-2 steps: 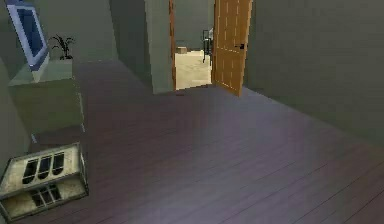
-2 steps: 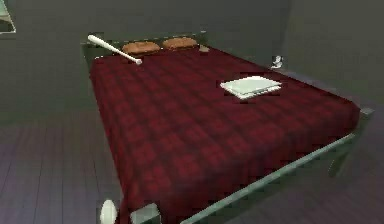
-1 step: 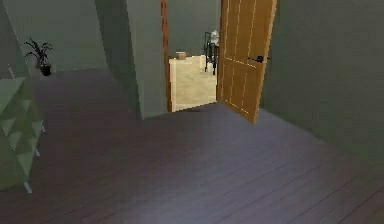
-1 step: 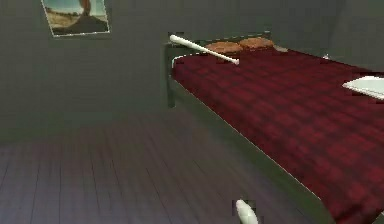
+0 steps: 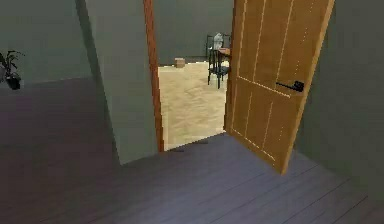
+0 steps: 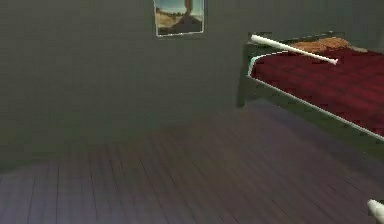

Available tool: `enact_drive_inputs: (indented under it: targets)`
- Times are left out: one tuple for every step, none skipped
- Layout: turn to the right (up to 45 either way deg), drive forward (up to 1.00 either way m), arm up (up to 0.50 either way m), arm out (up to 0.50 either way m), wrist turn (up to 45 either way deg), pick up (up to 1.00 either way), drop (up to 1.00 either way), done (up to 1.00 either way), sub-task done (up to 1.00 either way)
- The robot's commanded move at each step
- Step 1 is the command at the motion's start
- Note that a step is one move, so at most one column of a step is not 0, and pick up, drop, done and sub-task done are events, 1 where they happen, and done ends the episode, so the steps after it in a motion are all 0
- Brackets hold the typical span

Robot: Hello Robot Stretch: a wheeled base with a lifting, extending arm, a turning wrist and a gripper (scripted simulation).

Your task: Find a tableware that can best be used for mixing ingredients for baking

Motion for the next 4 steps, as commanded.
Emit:
enact_drive_inputs:
  targets:
    - [0.0,1.0,0.0,0.0,0.0,0.0,0.0,0.0,0.0]
    - [0.0,1.0,0.0,0.0,0.0,0.0,0.0,0.0,0.0]
    - [0.0,0.4,0.0,0.0,0.0,0.0,0.0,0.0,0.0]
    - [-24.0,0.0,0.0,0.0,0.0,0.0,0.0,0.0,0.0]
